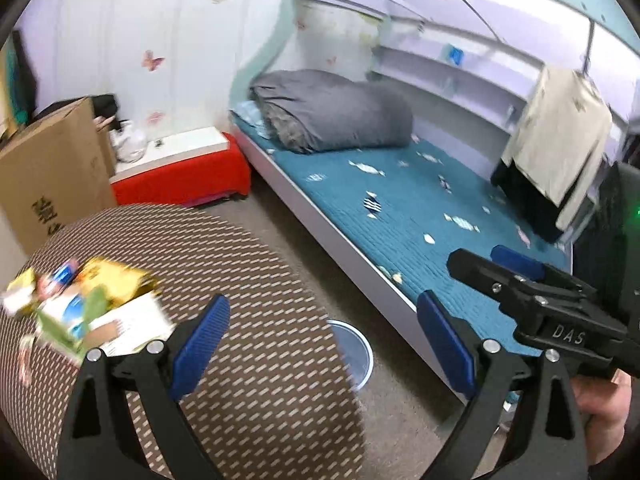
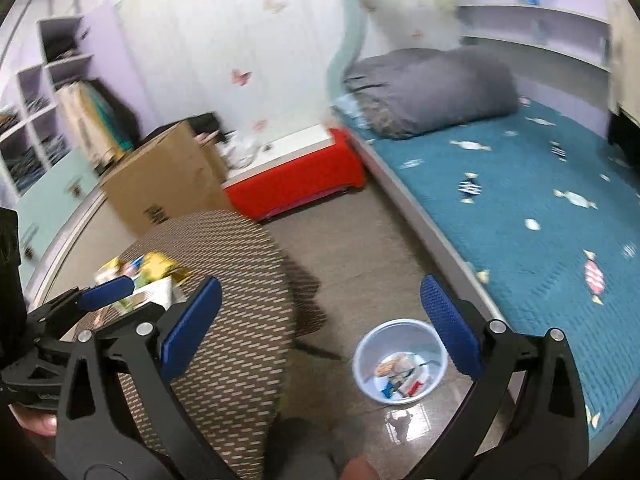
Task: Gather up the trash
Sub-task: 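Return both tools to the table, then grasp the red-white packet with the left tool while the right grasps white paper, then carry the packet and white paper over the wastebasket with both tools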
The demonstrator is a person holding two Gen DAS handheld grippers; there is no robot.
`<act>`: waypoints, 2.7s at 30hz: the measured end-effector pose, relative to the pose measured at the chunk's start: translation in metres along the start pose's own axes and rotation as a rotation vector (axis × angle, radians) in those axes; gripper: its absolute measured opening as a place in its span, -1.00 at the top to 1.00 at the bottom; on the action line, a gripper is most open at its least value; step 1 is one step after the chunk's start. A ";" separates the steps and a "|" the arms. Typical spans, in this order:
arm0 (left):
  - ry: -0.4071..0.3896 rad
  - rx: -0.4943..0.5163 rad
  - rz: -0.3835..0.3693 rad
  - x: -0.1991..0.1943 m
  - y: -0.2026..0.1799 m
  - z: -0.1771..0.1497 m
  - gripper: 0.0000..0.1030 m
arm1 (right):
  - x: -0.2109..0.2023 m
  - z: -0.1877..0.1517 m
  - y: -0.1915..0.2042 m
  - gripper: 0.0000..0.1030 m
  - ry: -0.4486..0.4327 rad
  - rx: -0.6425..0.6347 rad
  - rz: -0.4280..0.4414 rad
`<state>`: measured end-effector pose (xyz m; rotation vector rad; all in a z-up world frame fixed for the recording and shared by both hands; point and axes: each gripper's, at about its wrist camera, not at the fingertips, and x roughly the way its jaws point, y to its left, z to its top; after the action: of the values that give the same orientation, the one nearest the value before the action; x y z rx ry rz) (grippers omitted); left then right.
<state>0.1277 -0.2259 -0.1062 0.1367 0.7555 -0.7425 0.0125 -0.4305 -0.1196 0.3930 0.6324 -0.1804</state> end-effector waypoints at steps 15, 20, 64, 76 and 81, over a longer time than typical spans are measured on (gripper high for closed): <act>-0.019 -0.260 0.265 -0.077 0.178 -0.079 -0.79 | 0.094 -0.040 0.143 -0.88 0.230 -0.198 0.129; 0.005 -0.333 0.406 -0.078 0.249 -0.096 -0.79 | 0.139 -0.044 0.169 -0.88 0.304 -0.243 0.158; -0.049 -0.168 0.169 -0.058 0.147 -0.043 0.81 | 0.063 0.010 0.077 0.89 0.125 -0.094 0.342; -0.006 -0.030 -0.014 0.022 0.037 0.011 0.81 | 0.128 -0.017 -0.071 0.89 0.245 0.116 0.103; 0.082 -0.008 -0.067 0.077 0.011 0.019 0.81 | 0.211 -0.066 -0.124 0.89 0.415 0.235 0.053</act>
<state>0.1836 -0.2679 -0.1454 0.1361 0.8443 -0.8008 0.1096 -0.5259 -0.3329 0.6823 1.0123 -0.1229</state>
